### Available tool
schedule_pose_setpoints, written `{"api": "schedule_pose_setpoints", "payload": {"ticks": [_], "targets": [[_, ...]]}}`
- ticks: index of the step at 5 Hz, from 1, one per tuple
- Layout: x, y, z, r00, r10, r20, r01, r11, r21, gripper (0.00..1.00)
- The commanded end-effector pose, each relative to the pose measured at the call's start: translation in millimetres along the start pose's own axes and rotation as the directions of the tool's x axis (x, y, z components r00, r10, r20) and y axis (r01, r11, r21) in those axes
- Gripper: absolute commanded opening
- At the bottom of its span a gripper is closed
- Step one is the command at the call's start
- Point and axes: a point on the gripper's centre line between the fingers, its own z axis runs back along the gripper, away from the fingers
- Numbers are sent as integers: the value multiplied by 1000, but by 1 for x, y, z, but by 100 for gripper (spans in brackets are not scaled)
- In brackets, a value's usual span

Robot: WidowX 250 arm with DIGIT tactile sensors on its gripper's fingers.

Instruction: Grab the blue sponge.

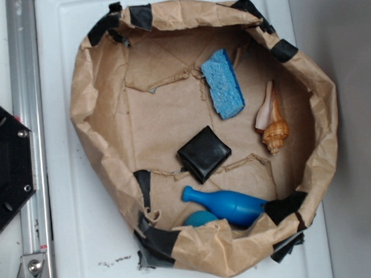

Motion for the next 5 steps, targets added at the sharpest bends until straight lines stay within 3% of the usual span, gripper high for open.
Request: {"api": "schedule_pose_setpoints", "payload": {"ticks": [1,2,3,4,5], "targets": [[0,0,0,1000,0,0,0,1000,0,100],[48,26,-33,992,-125,20,123,989,88,100],[99,37,-56,969,-246,18,241,961,137,100],[137,44,-87,882,-471,34,451,862,230,100],[148,43,-117,777,-629,18,604,754,257,100]]}}
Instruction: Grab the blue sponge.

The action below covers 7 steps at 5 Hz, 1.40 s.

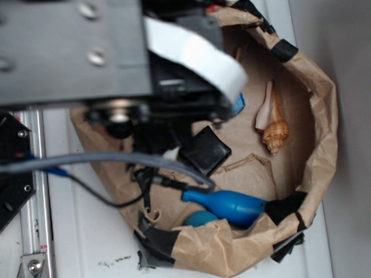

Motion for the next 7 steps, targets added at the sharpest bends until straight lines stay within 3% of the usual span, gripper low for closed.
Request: {"api": "schedule_pose_setpoints", "payload": {"ticks": [1,3,4,5,6,7], "targets": [[12,7,-50,958,-280,55,279,960,27,100],[-3,13,-113,947,-322,-9,320,941,-110,100],[11,16,-128,942,-336,13,334,931,-146,100],[16,6,-151,931,-365,-29,356,920,-164,100],[13,-3,-158,943,-325,-75,311,938,-156,0],[11,-2,-156,949,-307,-72,292,943,-161,0]]}}
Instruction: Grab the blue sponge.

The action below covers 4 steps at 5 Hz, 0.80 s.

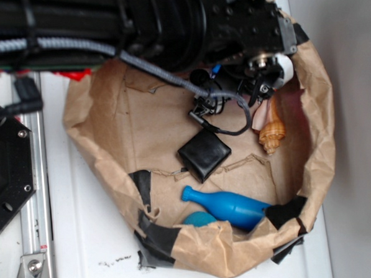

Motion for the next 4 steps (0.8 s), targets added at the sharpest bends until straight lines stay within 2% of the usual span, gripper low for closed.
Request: {"api": "schedule_pose_setpoints", "payload": {"ticks": [1,3,4], "targets": [[7,-18,0,1000,18,-4,-18,1000,-10,0],[3,-16,9,997,76,5,-76,997,-16,0],[-6,-18,40,964,254,82,-252,967,-28,0]]}}
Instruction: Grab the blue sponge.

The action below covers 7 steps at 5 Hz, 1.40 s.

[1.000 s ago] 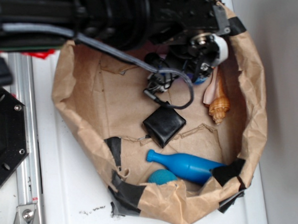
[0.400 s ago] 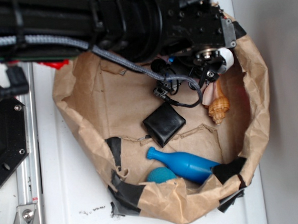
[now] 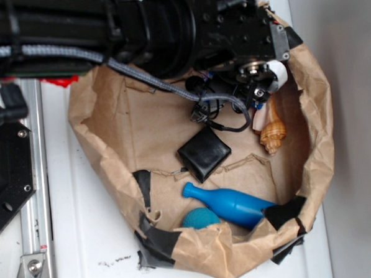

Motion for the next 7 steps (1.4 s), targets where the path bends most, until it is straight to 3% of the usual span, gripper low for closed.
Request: {"api": "schedule_pose_setpoints", "payload": {"ticks": [1,2,3,4,7], "targets": [[-15,-27,87,875,433,216,-423,901,-96,0],[-20,-44,140,747,646,153,-634,763,-127,0],[-21,-38,159,598,801,-18,-797,592,-120,0],[-17,-34,155,562,824,-77,-826,555,-95,0],[-14,-36,151,536,844,-27,-841,530,-110,0]]}}
